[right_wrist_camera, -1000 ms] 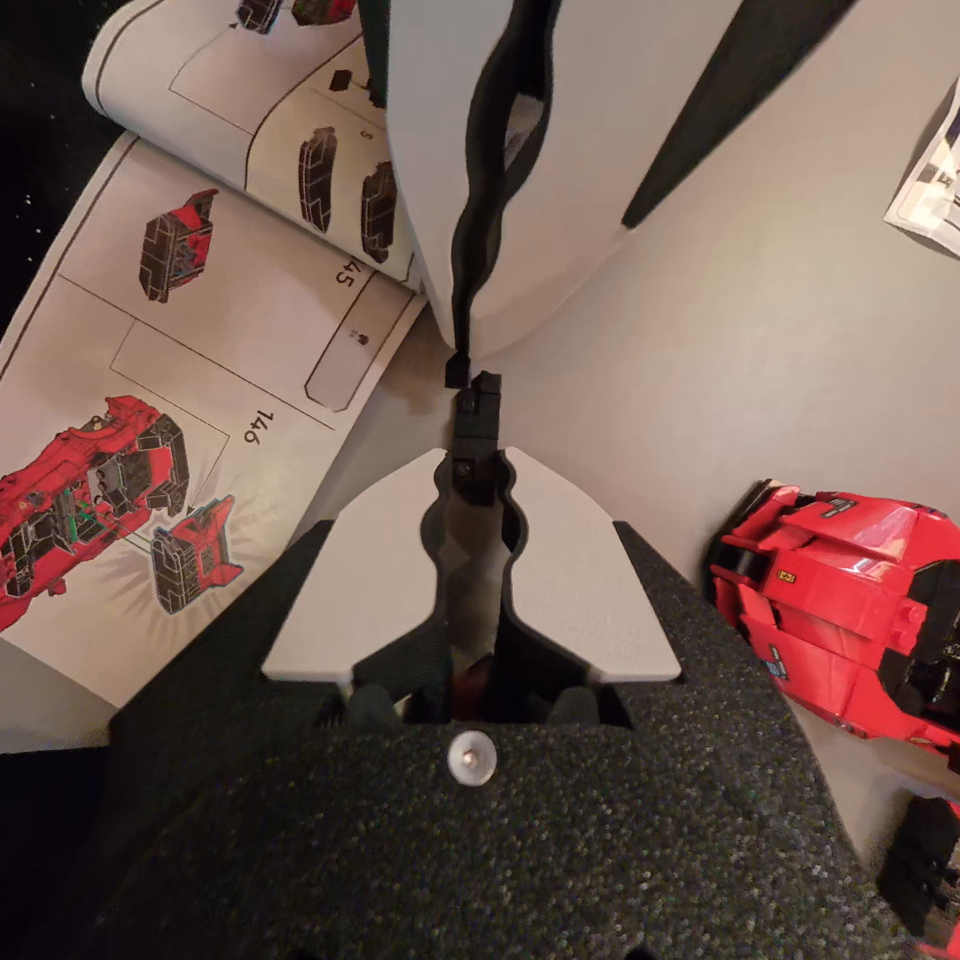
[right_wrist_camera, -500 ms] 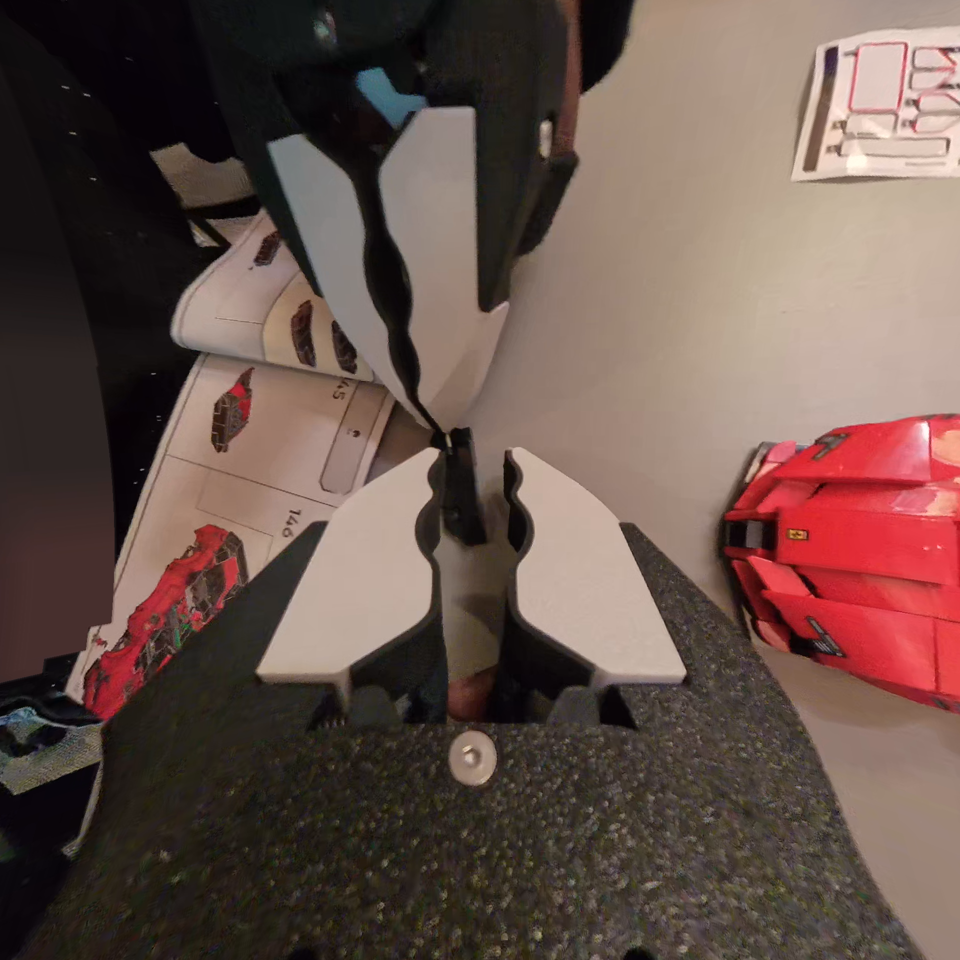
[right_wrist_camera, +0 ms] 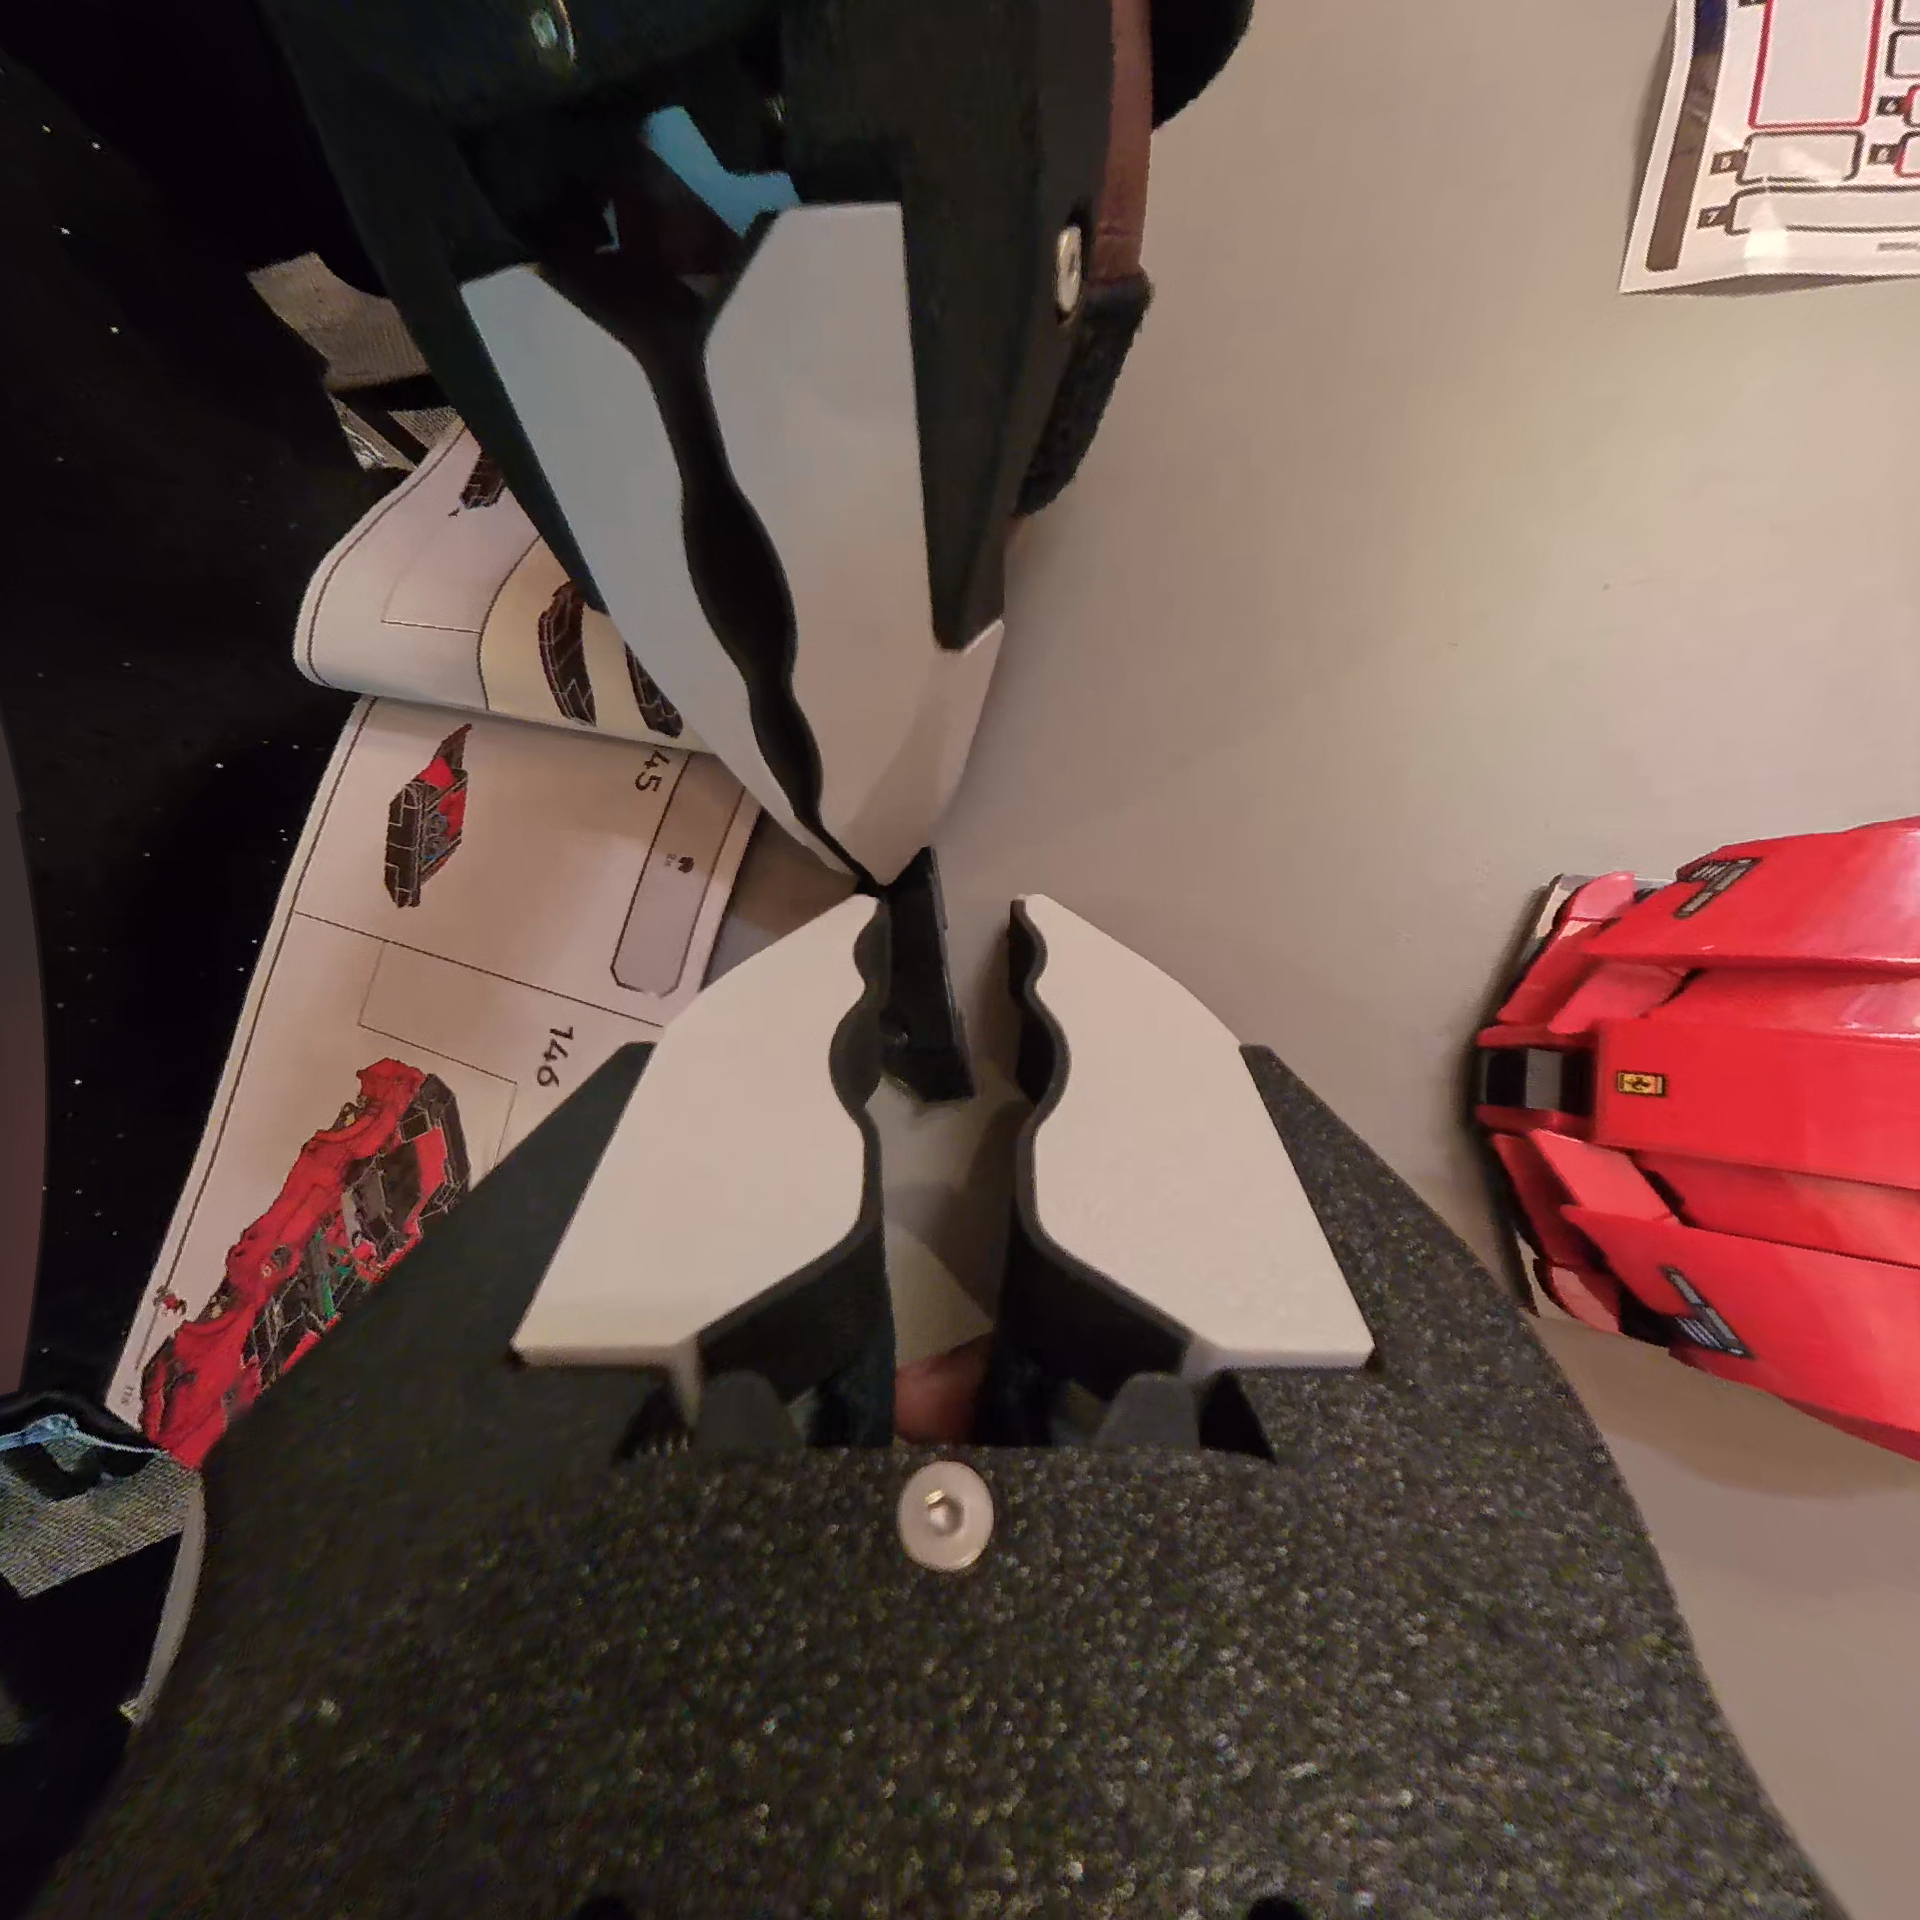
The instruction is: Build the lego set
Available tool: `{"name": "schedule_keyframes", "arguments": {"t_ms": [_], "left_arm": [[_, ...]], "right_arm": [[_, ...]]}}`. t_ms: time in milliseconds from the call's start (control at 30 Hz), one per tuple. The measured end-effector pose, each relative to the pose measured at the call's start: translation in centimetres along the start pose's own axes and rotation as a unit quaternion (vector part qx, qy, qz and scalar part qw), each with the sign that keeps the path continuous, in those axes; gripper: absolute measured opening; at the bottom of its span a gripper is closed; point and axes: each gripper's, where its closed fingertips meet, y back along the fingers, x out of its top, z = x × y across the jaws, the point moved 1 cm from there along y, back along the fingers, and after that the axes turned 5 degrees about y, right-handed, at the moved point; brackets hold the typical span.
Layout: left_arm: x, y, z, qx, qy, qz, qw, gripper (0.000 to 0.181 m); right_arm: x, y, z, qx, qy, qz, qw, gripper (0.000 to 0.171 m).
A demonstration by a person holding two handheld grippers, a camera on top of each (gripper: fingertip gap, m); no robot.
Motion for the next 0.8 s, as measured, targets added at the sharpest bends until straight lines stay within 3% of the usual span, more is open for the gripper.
{"name": "schedule_keyframes", "arguments": {"t_ms": [533,800], "left_arm": [[-0.02,-0.11,-0.08,0.003,0.008,-0.006,1.000,0.002],[-0.05,-0.05,-0.05,0.007,0.018,0.004,1.000,0.002]], "right_arm": [[-0.13,-0.13,-0.30,-0.038,0.017,-0.077,0.996,0.023],[-0.12,-0.34,-0.81,-0.018,-0.021,-0.104,0.994,0.015]]}}
